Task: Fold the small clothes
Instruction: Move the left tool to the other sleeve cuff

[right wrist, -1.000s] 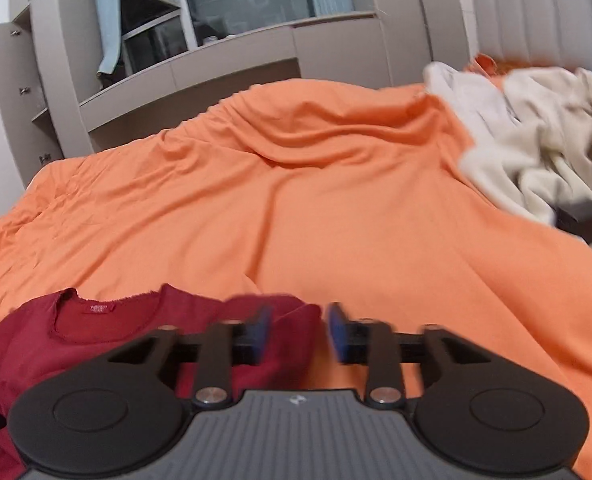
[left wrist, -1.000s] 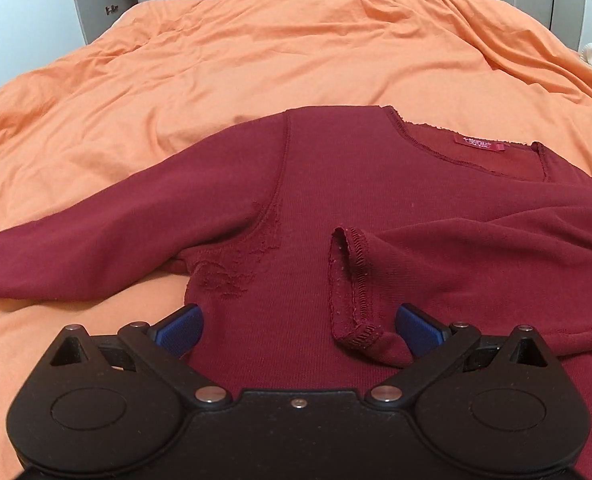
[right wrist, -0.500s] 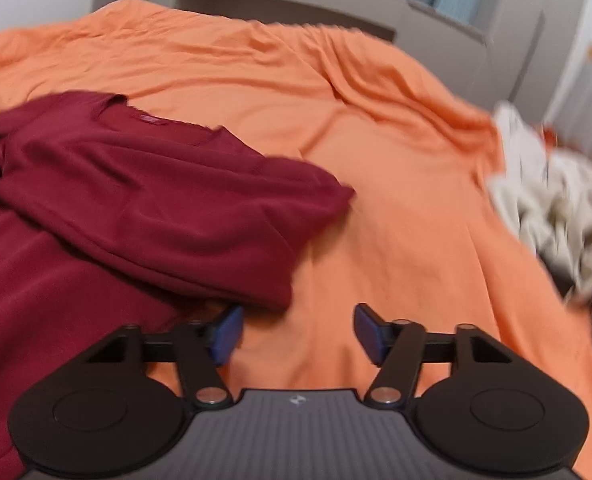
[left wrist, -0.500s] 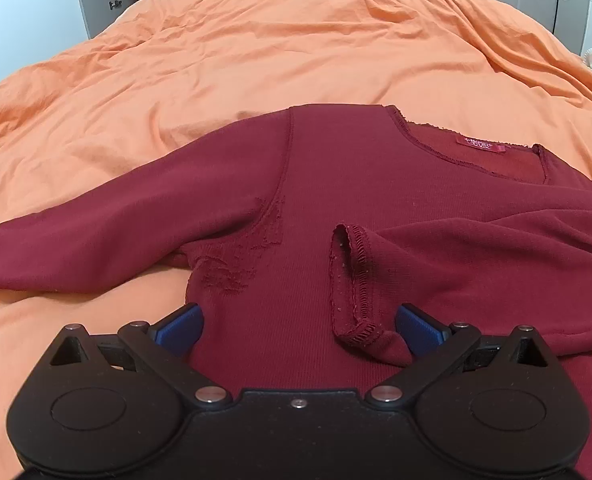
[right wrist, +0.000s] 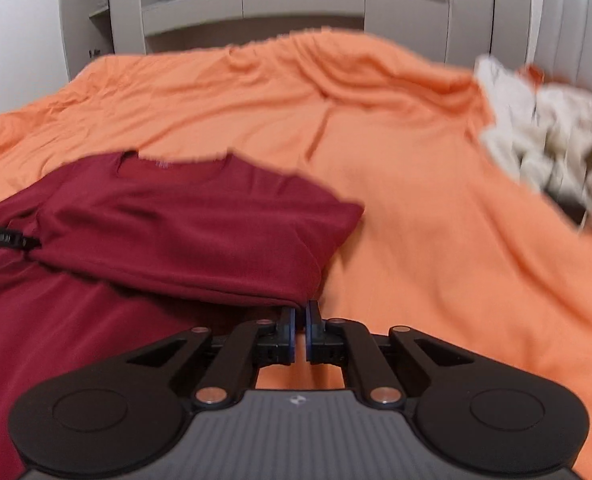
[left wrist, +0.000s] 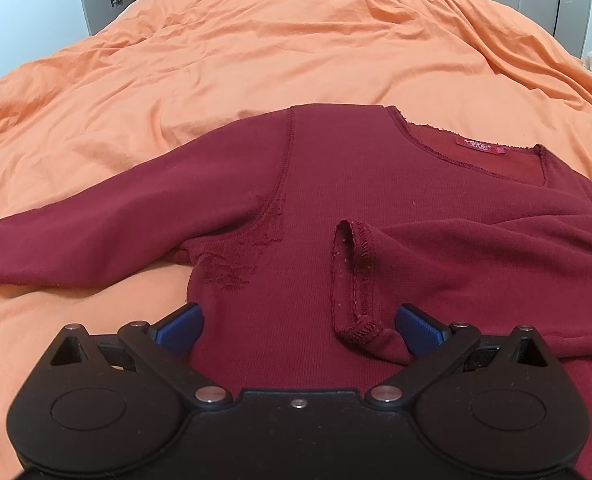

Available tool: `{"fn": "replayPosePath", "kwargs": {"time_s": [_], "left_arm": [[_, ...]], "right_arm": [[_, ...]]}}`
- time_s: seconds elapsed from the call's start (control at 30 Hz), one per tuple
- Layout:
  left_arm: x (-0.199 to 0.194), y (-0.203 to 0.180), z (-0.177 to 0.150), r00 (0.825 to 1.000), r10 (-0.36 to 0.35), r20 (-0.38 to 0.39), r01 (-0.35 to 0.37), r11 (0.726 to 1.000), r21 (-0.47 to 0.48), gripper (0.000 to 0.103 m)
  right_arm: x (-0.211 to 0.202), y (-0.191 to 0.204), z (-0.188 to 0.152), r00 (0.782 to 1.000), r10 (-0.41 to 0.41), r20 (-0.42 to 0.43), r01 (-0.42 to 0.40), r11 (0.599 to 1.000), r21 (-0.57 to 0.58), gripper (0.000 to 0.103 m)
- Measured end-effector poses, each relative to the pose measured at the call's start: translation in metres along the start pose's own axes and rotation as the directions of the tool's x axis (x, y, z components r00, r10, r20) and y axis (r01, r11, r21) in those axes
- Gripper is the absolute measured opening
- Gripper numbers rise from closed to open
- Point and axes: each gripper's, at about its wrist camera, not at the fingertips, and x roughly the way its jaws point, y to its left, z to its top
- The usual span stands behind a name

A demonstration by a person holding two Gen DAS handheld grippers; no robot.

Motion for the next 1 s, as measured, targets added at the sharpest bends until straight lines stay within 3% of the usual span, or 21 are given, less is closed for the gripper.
{"fn": "replayPosePath", "kwargs": {"time_s": [0.07,0.1,0.17,0.2,0.23,0.37,0.43,0.5,0.6,0.67,0.7,0.73,0.77,0.83,1.0], "left_arm": [[0.000,-0.001,0.000,1.000,0.002,-0.001,-0.002,1.000,0.004,0.103],[0.000,-0.001,0.000,1.000,0.002,-0.002,-0.002,1.000,0.003,0.103],[-0.001,0.000,-0.001,1.000,-0.003,-0.004,0.003,1.000,0.000,0.103],[-0.002,0.001,-0.002,1.000,-0.007,-0.004,0.007,1.000,-0.004,0.103],[-0.003,0.002,-0.003,1.000,-0.012,-0.004,0.012,1.000,-0.009,0.103],[-0.003,0.005,-0.005,1.000,-0.026,-0.003,0.026,0.999,-0.021,0.103],[-0.004,0.007,-0.007,1.000,-0.032,0.001,0.032,0.999,-0.025,0.103],[-0.005,0.007,-0.008,0.999,-0.036,0.004,0.036,0.999,-0.027,0.103],[-0.007,0.009,-0.010,0.999,-0.047,0.016,0.047,0.998,-0.032,0.103],[-0.007,0.010,-0.011,0.998,-0.055,0.018,0.055,0.998,-0.040,0.103],[-0.007,0.011,-0.010,0.998,-0.059,0.017,0.060,0.997,-0.045,0.103],[-0.007,0.012,-0.010,0.998,-0.063,0.017,0.064,0.997,-0.049,0.103],[-0.007,0.012,-0.010,0.998,-0.067,0.019,0.068,0.996,-0.052,0.103],[-0.008,0.013,-0.010,0.997,-0.075,0.019,0.075,0.996,-0.053,0.103],[-0.009,0.013,-0.011,0.996,-0.092,0.016,0.092,0.995,-0.037,0.103]], "right_arm": [[0.004,-0.003,-0.001,0.999,0.021,-0.026,-0.021,1.000,0.002,0.006],[0.002,-0.005,0.000,0.999,0.033,-0.030,-0.033,0.999,0.007,0.012],[-0.003,-0.010,0.007,0.997,0.072,-0.023,-0.072,0.997,0.000,0.035],[-0.006,-0.012,0.010,0.997,0.081,-0.010,-0.081,0.997,-0.005,0.058],[-0.010,-0.014,0.015,0.996,0.092,0.002,-0.092,0.996,-0.014,0.070],[-0.017,-0.029,0.031,0.994,0.100,0.039,-0.100,0.995,0.008,0.072],[-0.011,-0.042,0.038,0.991,0.119,0.066,-0.123,0.990,0.074,0.074],[0.008,-0.055,0.046,0.988,0.132,0.077,-0.143,0.976,0.163,0.073],[0.046,-0.073,0.053,0.990,0.106,0.088,-0.130,0.934,0.333,0.054],[0.069,-0.080,0.056,0.987,0.132,0.087,-0.156,0.904,0.397,0.051],[0.078,-0.081,0.056,0.987,0.136,0.087,-0.160,0.898,0.410,0.042],[0.086,-0.081,0.058,0.987,0.141,0.080,-0.161,0.897,0.411,0.022],[0.091,-0.080,0.059,0.987,0.141,0.078,-0.160,0.899,0.407,0.014],[0.091,-0.077,0.062,0.987,0.116,0.110,-0.150,0.914,0.377,0.007],[0.070,-0.062,0.080,0.965,0.001,0.262,-0.066,0.968,0.241,0.007]]}}
